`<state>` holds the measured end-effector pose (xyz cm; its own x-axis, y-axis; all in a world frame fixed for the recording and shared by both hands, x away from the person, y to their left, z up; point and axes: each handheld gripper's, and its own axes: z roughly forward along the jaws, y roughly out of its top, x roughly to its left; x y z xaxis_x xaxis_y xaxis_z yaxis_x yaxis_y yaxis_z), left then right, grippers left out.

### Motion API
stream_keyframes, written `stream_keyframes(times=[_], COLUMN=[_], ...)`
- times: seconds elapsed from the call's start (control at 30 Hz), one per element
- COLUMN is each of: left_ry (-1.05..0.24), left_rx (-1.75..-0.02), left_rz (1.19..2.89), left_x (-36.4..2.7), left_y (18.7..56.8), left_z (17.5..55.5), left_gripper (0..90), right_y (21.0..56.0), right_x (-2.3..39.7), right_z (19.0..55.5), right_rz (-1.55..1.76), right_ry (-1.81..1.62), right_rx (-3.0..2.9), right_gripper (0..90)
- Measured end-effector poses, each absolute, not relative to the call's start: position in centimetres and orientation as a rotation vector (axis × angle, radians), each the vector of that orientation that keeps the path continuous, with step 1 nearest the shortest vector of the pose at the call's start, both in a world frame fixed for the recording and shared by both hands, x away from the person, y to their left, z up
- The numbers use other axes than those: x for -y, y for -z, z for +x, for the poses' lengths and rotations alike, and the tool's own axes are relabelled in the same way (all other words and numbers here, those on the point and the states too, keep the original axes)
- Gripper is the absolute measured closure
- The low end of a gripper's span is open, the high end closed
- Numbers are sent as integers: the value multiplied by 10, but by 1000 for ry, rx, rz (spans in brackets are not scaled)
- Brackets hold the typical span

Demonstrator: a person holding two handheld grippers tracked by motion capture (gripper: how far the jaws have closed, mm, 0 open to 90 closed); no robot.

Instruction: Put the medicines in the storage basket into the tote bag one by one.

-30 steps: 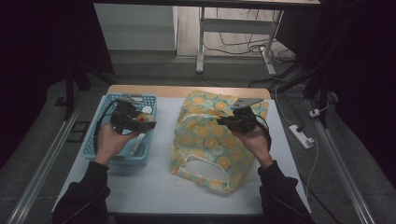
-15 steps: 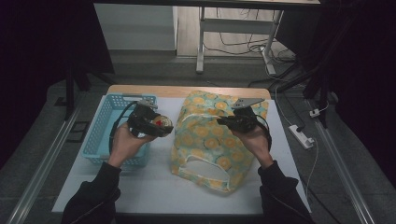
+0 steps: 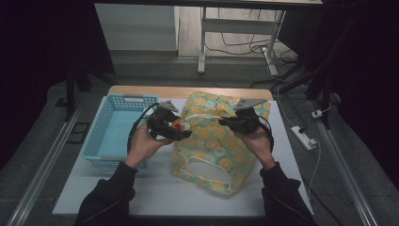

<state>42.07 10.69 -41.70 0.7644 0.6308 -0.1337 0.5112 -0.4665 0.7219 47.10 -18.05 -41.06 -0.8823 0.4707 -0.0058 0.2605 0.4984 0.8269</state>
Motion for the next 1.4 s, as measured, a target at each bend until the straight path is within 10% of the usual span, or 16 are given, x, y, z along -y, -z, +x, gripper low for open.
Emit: stream_keyframes(times=[1.4], left_ry=[-163], left_rx=[-804], left_rz=[2241], left_x=[-16], left_y=[480], left_z=[466], left_gripper=[206], right_y=[411], right_x=[177], right_z=[469], right_rz=[615], right_ry=[-1321], right_rx=[-2507], right_gripper=[896])
